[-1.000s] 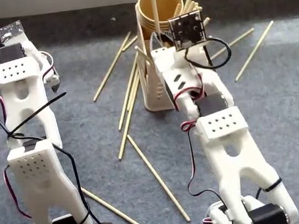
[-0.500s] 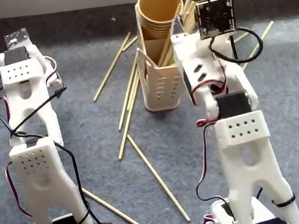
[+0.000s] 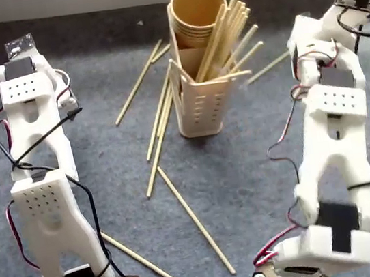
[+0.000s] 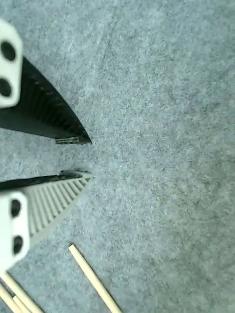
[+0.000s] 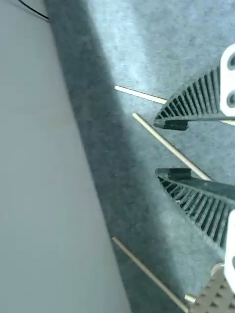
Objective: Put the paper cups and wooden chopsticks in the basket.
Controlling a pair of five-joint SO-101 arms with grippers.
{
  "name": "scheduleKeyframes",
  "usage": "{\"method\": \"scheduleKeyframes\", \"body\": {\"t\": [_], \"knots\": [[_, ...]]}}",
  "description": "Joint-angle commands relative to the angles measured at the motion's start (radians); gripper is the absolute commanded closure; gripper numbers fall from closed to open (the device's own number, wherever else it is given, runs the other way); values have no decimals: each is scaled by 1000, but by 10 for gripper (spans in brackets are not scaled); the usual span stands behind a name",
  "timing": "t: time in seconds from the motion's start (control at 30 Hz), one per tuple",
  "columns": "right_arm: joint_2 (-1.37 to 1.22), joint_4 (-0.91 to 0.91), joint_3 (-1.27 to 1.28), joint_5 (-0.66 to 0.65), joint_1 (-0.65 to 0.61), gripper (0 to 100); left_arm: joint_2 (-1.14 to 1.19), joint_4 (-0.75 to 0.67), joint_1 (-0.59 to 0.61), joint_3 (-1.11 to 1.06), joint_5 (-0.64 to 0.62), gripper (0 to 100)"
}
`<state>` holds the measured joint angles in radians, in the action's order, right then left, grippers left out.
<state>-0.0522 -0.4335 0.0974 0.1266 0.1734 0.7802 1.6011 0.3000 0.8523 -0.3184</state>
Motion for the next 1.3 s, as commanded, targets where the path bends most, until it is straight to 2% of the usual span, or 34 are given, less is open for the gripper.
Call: {"method": "scheduleKeyframes", "body": {"t": [0.0, 0.27, 0.37, 0.6, 0.67, 0.73, 0.9, 1.03, 1.2, 1.27], "knots": [[-232, -82, -205, 8, 31, 864, -16, -3, -16, 13, -6, 889], [-607, -249, -532, 3, 107, 864, -16, -3, -18, 13, -6, 889], [-720, -269, -616, -60, 102, 864, -16, -3, -18, 13, -6, 889], [-878, -337, -777, -84, 105, 865, -16, -3, -18, 13, -6, 889], [-909, -371, -822, -84, 107, 903, -16, -3, -18, 13, -6, 889], [-932, -410, -871, -84, 107, 998, -16, -3, -18, 13, -6, 889], [-926, -562, -1027, -78, 116, 993, -16, -3, -18, 13, -6, 889], [-839, -783, -1330, -77, 108, 993, -16, -6, -18, 13, -6, 889], [-676, -1101, -1877, -75, 1, 993, -16, -9, -19, 13, -6, 889], [-542, -1175, -1893, -77, -82, 993, -16, -11, -19, 13, -6, 889]]}}
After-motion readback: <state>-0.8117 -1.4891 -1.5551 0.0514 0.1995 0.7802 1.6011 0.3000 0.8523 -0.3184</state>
